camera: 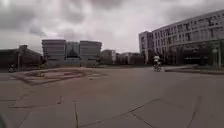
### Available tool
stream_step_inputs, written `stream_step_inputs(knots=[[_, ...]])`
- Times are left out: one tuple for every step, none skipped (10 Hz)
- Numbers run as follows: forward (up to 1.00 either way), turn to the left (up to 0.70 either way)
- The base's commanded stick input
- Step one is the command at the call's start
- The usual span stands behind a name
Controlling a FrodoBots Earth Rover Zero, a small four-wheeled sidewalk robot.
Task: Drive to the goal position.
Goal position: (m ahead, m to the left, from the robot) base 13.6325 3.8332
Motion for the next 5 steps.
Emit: stream_step_inputs(knots=[[0.70,0.05],[0.70,0.07],[0.70,0.09],[0.70,0.06],[0.70,0.03]])
